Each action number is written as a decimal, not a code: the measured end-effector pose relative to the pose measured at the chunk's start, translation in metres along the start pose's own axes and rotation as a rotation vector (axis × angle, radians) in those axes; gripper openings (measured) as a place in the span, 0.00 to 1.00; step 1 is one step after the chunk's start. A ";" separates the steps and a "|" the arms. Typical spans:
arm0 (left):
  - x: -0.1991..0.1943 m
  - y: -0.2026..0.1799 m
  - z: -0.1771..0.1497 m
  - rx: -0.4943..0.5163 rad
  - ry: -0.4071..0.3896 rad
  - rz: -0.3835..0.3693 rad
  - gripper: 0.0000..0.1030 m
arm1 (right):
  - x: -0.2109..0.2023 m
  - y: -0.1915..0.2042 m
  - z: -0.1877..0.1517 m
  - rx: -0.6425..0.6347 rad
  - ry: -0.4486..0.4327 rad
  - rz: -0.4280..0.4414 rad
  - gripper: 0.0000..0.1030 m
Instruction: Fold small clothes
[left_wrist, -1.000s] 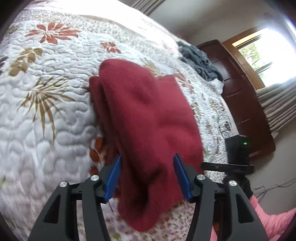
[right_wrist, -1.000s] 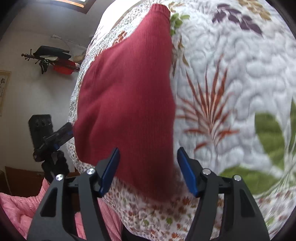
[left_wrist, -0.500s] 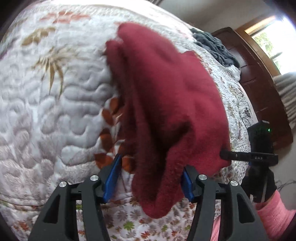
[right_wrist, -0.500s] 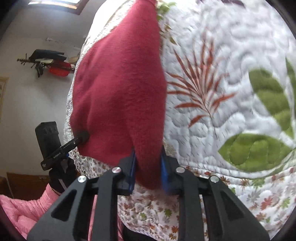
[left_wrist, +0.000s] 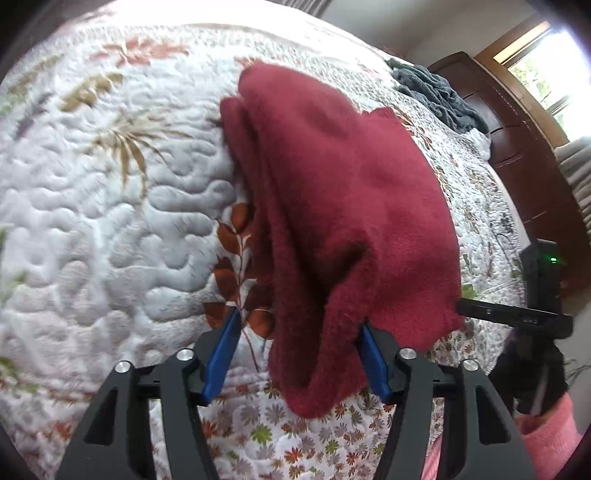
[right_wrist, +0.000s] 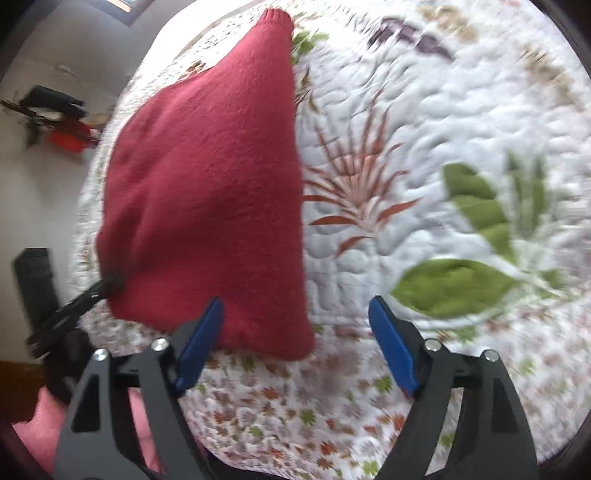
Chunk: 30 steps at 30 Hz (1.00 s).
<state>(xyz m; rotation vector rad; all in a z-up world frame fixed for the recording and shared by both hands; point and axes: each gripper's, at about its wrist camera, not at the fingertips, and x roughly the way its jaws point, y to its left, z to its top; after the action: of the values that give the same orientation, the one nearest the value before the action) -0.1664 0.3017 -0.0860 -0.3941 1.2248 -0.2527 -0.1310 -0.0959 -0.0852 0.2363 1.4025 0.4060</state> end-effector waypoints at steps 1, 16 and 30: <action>-0.003 -0.001 -0.001 -0.003 -0.004 0.011 0.66 | -0.004 0.003 -0.003 -0.001 -0.006 -0.020 0.81; -0.070 -0.036 -0.011 0.004 -0.088 0.161 0.83 | -0.063 0.069 -0.027 -0.113 -0.098 -0.225 0.89; -0.111 -0.065 -0.023 0.032 -0.144 0.225 0.85 | -0.105 0.109 -0.041 -0.163 -0.172 -0.281 0.93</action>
<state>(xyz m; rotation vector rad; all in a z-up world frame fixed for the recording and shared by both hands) -0.2229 0.2832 0.0304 -0.2398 1.1109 -0.0494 -0.1978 -0.0430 0.0463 -0.0586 1.2054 0.2586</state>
